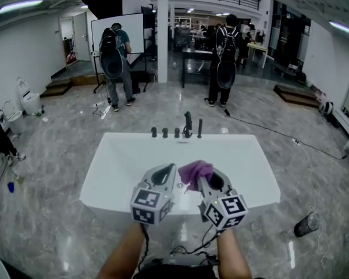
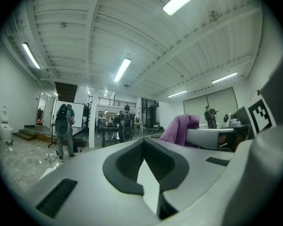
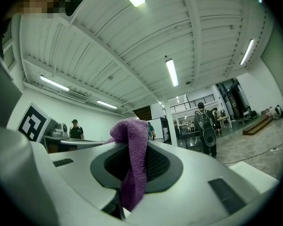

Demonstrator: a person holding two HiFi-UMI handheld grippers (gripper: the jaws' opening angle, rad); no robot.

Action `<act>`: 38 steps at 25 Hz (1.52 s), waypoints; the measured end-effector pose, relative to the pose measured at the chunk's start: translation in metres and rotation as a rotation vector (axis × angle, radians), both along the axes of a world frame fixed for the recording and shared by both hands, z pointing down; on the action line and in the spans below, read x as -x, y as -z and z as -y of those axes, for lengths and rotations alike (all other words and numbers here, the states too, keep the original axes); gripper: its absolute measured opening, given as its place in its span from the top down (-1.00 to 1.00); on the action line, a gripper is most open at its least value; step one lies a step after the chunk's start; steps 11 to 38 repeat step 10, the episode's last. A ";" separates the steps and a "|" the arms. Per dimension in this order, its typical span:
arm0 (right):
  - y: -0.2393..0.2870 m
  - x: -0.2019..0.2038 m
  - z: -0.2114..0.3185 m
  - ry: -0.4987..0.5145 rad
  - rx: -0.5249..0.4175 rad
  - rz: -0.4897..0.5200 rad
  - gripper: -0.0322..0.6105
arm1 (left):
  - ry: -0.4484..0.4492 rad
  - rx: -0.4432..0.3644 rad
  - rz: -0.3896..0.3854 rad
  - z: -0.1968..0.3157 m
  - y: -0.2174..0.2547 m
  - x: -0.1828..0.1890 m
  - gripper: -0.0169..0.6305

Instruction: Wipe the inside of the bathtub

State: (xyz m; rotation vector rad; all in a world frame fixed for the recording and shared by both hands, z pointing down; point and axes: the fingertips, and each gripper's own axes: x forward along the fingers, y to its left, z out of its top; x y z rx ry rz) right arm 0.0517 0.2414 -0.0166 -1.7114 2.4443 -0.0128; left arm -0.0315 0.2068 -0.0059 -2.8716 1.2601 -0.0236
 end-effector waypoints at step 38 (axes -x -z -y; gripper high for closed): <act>0.002 -0.019 -0.010 0.025 -0.015 0.018 0.71 | 0.017 -0.012 -0.008 -0.014 0.004 -0.020 0.93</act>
